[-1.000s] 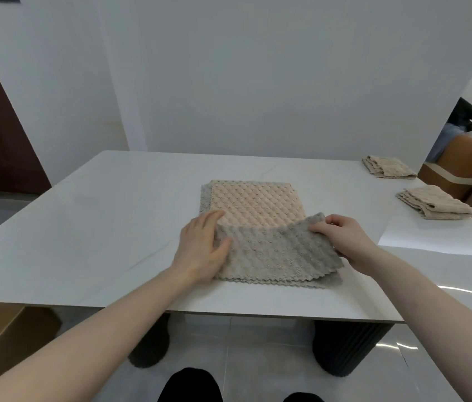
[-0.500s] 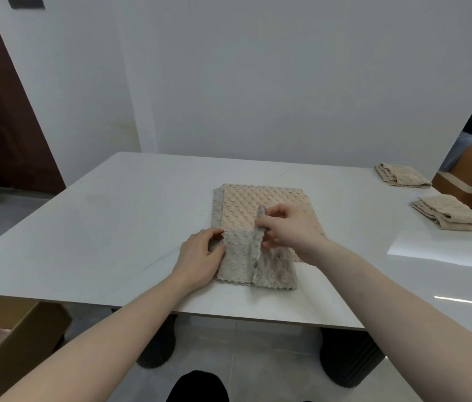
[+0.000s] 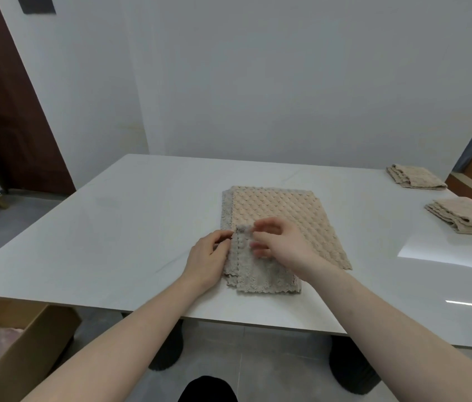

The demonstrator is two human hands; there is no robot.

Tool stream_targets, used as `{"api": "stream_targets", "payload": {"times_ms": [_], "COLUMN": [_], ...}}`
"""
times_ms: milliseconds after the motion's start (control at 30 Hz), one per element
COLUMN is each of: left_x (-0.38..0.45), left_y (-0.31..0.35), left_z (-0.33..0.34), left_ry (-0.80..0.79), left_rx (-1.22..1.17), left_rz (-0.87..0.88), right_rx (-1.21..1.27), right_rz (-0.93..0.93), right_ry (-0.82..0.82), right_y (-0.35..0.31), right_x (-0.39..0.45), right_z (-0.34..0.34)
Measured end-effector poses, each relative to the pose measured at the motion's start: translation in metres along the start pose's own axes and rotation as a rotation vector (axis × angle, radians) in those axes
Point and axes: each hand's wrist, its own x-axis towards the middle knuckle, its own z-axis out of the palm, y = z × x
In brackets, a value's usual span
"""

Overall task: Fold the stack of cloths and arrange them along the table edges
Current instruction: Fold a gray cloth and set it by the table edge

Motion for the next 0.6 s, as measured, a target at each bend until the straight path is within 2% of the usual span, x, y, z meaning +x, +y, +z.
{"api": "stream_targets", "payload": {"times_ms": [167,233,500,600], "left_x": [0.003,0.003,0.004,0.006], "left_y": [-0.002,-0.002,-0.007,-0.009], "left_z": [0.002,0.003,0.005,0.003], "left_ry": [-0.004,0.011,0.08,0.075], "left_rx": [0.043,0.084,0.053,-0.031], "left_rz": [-0.007,0.004,0.086,0.05], "right_rx": [-0.223,-0.29,-0.468,-0.493], "right_rz": [-0.152,-0.173,-0.144,-0.141], "right_ry": [0.323,0.379,0.329,0.306], "right_y": [0.018,0.03,0.062,0.057], "right_x": [-0.016,-0.021,-0.021,-0.019], "right_z": [-0.045,-0.056,-0.054,-0.051]}}
